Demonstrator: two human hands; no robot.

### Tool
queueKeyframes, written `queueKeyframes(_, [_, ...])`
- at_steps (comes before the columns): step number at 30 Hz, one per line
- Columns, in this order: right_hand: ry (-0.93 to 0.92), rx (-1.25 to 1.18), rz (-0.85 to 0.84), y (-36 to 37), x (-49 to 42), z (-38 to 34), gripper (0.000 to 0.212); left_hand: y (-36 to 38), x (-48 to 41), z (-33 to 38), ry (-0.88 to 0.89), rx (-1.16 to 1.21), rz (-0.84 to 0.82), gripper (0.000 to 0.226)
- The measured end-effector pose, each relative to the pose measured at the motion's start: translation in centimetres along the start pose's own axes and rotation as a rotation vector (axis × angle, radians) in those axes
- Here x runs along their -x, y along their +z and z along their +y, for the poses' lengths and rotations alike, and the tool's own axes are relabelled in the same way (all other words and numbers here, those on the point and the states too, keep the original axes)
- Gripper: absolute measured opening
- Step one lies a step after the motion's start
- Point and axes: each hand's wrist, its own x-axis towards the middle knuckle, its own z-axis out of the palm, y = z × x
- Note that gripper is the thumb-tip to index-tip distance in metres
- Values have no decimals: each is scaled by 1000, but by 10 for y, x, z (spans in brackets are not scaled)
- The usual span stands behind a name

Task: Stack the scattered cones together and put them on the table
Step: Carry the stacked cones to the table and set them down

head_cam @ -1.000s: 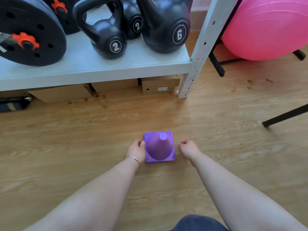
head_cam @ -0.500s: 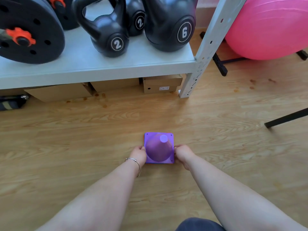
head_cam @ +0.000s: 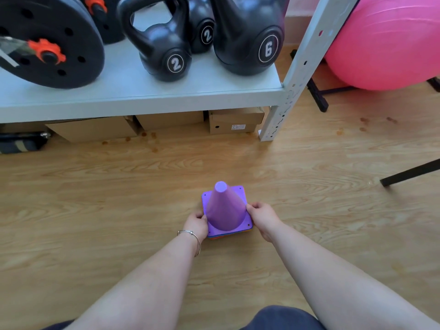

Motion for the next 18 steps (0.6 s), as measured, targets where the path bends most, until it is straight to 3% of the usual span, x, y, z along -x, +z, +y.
queueKeyframes(3, [-99,-21,-9,-4,13,-12,25,-4,5,8,46,96,23,18])
queueKeyframes(9, [-306,111,1,-17,68,-45,43,-21,50,42,133,224,-38,44])
queueKeyframes(18, [-311,119,32,-54,204,-98,45,-59,192,100,144,162,-48,54])
